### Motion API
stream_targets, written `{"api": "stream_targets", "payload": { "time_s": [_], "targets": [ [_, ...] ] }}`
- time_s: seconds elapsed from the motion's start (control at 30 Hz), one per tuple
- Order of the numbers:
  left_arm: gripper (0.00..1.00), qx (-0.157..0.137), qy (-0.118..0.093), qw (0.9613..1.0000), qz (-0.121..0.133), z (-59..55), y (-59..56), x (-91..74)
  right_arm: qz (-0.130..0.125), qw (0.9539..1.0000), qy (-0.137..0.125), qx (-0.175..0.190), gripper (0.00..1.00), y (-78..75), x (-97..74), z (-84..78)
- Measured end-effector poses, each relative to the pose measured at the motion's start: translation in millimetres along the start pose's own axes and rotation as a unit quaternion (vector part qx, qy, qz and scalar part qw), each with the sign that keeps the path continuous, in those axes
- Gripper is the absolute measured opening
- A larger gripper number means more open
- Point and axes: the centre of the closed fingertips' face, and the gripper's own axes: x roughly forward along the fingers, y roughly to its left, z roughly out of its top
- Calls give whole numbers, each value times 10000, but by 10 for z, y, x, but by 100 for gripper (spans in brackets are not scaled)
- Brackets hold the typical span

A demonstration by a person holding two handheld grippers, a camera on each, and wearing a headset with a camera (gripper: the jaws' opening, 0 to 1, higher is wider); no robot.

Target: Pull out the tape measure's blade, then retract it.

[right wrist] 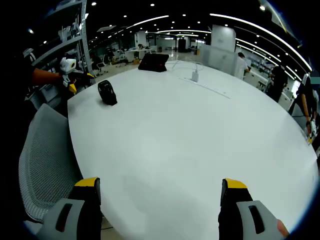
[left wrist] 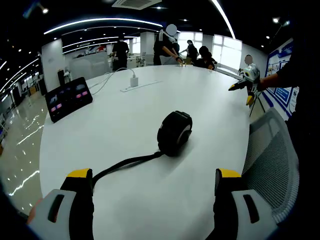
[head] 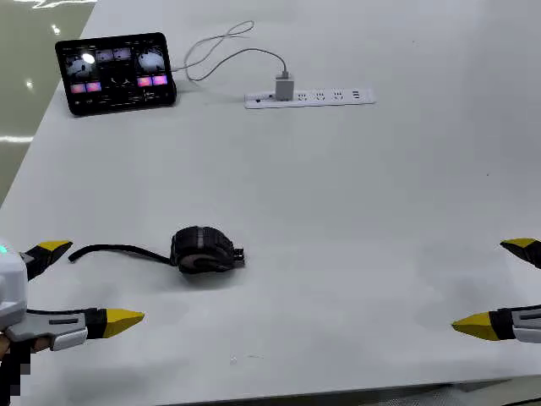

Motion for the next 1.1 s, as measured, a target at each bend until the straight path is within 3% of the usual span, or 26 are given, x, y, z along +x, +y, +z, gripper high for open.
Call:
{"api": "stream_targets", "payload": {
  "time_s": [0.4, 0.77, 1.1],
  "targets": [
    [99, -6, 13, 10000, 27, 27, 3, -11, 40, 10000, -9, -48, 99, -8, -5, 11],
    [99, 46, 4, 9999, -126, 47, -19, 28, 52, 10000, 22, -48, 99, -33, -13, -5],
    [99, 332, 202, 9988, -296, 92, 11, 133, 81, 9996, -115, -242, 99, -61, 25, 157]
  ]
}}
